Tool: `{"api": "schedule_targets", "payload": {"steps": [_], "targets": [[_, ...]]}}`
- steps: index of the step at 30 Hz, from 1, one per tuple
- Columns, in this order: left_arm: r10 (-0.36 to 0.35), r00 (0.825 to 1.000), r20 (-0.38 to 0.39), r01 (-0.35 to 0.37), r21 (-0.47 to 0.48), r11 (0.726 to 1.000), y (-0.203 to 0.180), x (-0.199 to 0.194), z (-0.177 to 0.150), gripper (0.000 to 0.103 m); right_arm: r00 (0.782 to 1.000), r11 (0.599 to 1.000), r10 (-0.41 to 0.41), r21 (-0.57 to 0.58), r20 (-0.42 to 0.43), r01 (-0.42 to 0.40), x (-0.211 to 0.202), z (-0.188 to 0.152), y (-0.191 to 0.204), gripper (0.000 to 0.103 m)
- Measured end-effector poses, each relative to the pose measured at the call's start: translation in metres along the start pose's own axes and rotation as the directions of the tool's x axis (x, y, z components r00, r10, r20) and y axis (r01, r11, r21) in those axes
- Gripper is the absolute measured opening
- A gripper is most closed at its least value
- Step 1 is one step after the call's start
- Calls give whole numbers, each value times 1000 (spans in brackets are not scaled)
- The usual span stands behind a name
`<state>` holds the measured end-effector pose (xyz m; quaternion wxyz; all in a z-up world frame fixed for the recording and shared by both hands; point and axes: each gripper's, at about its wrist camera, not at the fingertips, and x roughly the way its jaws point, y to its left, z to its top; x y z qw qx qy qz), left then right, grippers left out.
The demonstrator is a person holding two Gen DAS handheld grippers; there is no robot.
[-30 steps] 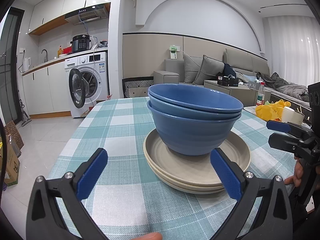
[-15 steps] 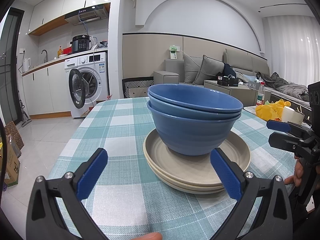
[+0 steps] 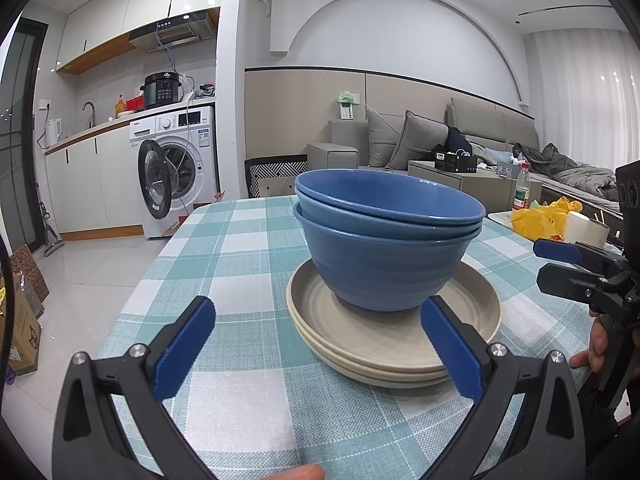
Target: Organize plates and bowls
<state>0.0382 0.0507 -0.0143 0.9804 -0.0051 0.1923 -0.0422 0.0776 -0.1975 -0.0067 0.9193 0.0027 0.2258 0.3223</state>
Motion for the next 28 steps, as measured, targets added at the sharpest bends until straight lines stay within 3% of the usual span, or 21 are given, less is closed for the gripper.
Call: {"api": "schedule_targets", "payload": {"steps": [28], "targets": [[-8, 1000, 2, 8, 0, 1000, 1, 0, -1, 103, 1000, 1000, 0, 1, -4, 0, 1, 0, -1, 103]]}}
